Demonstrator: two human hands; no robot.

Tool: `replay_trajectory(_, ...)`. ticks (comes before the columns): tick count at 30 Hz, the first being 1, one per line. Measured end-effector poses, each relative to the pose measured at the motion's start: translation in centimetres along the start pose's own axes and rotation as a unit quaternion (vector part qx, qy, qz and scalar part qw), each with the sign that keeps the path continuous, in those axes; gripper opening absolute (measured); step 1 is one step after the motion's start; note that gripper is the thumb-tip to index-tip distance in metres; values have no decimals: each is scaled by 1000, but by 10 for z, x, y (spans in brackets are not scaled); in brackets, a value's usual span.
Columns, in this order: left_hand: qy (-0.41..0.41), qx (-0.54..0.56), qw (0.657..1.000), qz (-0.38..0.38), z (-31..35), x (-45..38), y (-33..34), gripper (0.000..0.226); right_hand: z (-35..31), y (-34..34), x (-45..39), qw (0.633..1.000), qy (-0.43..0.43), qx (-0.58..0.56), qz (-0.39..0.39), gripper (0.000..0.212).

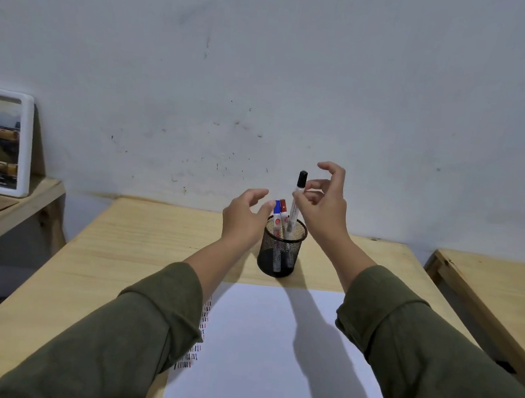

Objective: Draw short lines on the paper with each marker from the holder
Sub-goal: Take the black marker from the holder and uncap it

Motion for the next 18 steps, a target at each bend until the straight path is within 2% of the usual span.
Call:
replay_trajectory(4,35,58,998,19,27,3,-10,29,-26,-2,5,999,-20,-18,-33,49)
replay_trajectory(10,19,149,989,-14,35,14,-20,17,-36,1,29,995,-17,5,-94,43)
replay_trajectory(14,-40,225,973,-22,29,29,-30,17,-39,3,45,989,25,-11,-148,37)
replay_trajectory(18,-112,295,949,23,17,36,-43,10,-42,0,57,983,64,-20,-168,32)
Point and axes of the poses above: each hand's wrist, its own x-axis away from the middle knuckle, its own y-axis out of the palm, z = x × y, the point moved 1 cm from there along -x, towards the middle knuckle, and after that the axes turned 1 degree about -x, right-handed, at the moved point
